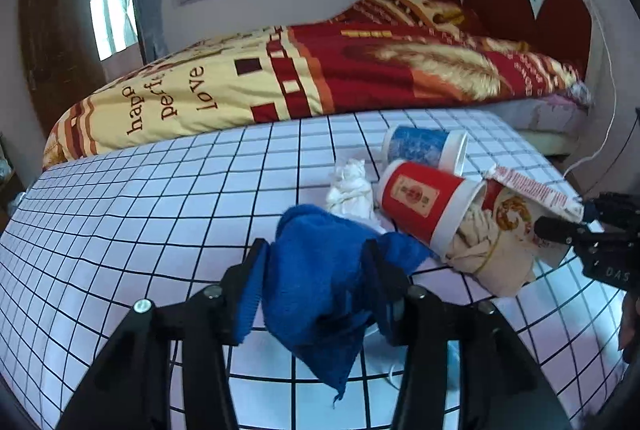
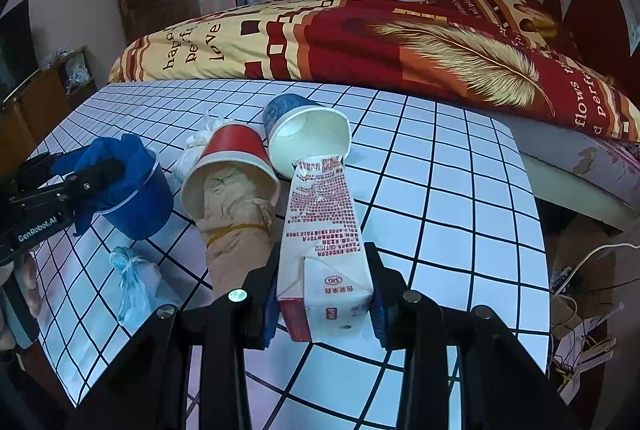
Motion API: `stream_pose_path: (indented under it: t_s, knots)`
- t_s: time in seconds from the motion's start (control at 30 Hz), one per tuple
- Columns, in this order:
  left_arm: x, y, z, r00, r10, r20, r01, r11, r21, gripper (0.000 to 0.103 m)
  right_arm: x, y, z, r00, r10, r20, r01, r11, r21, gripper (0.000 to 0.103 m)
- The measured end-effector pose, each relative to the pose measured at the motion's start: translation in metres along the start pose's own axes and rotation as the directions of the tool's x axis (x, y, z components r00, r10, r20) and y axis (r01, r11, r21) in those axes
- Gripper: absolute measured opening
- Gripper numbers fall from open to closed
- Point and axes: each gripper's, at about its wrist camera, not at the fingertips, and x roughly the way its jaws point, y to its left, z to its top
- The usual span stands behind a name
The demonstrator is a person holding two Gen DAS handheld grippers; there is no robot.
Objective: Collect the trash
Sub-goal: 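Grasp the small white carton with the right tool while the left tool grasps the blue cloth, then carry the carton and blue cloth over the black bin and open both tools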
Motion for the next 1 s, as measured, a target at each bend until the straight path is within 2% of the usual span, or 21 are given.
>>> stream_pose_path:
  t_s: [0.03, 0.07, 0.13, 0.33, 0.6, 0.8, 1.0]
  knots:
    - [0.003, 0.001, -0.001, 1.0, -0.021, -0.015, 0.021, 1.0, -0.009, 0.035, -0.001, 0.001, 0.0, 1.0, 0.003, 0.002, -0.003, 1.0, -0.005, 0.039]
    - [0.005, 0.003, -0.001, 0.999, -0.038, -0.029, 0.038, 0.999, -0.018, 0.015, -0.001, 0.002, 0.0, 1.0, 0.003, 0.006, -0.003, 1.0, -0.008, 0.039]
    - [0.005, 0.006, -0.001, 0.998, -0.048, -0.027, 0.047, 0.998, -0.036, 0.015, -0.005, 0.005, 0.001, 1.0, -0.001, 0.022, 0.001, 1.0, -0.019, 0.038]
    - [-0.019, 0.018, 0.004, 0.997, -0.057, 0.053, 0.061, 0.995, -0.076, 0.013, -0.027, 0.006, 0.006, 0.997, -0.019, 0.077, 0.021, 0.999, -0.032, 0.038]
    - [-0.054, 0.019, 0.02, 0.989, -0.077, 0.123, 0.086, 0.994, -0.066, 0.013, -0.058, 0.003, 0.009, 0.992, -0.027, 0.124, 0.028, 1.0, -0.007, 0.038]
    - [-0.085, 0.008, 0.008, 0.984, -0.098, 0.149, 0.108, 0.992, -0.059, 0.013, -0.094, 0.007, -0.001, 0.986, -0.032, 0.165, 0.033, 0.999, -0.003, 0.038]
    - [-0.105, -0.009, -0.012, 0.983, -0.113, 0.143, 0.121, 0.991, -0.051, 0.013, -0.13, 0.014, -0.024, 0.981, -0.032, 0.192, 0.034, 0.999, -0.005, 0.038]
